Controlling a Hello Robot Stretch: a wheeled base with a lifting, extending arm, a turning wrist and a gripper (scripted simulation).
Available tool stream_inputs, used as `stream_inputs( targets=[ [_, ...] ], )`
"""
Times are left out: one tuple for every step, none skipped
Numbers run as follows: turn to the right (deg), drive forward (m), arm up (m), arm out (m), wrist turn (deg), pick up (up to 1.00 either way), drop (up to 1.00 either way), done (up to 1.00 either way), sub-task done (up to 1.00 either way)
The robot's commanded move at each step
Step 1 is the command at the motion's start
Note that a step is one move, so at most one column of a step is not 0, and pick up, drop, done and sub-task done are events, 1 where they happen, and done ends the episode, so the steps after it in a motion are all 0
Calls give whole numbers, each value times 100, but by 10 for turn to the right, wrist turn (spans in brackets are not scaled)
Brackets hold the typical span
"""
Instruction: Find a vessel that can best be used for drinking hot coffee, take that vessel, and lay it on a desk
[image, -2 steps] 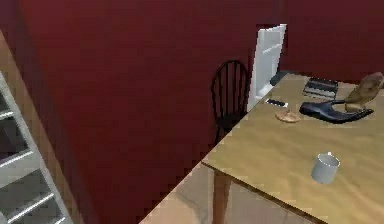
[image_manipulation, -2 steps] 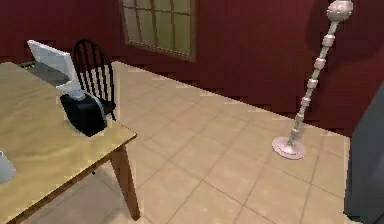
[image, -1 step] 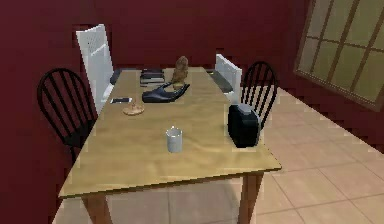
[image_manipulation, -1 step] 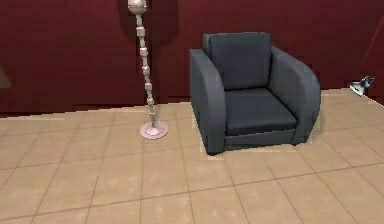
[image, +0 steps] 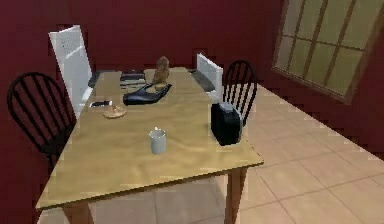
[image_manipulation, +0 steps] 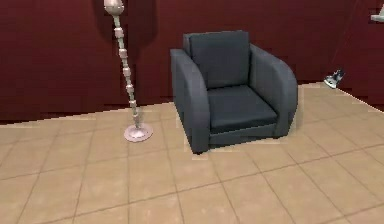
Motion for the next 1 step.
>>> stream_inputs(
  targets=[
    [0, 35, 0, 0, 0, 0, 0, 0, 0]
  ],
)
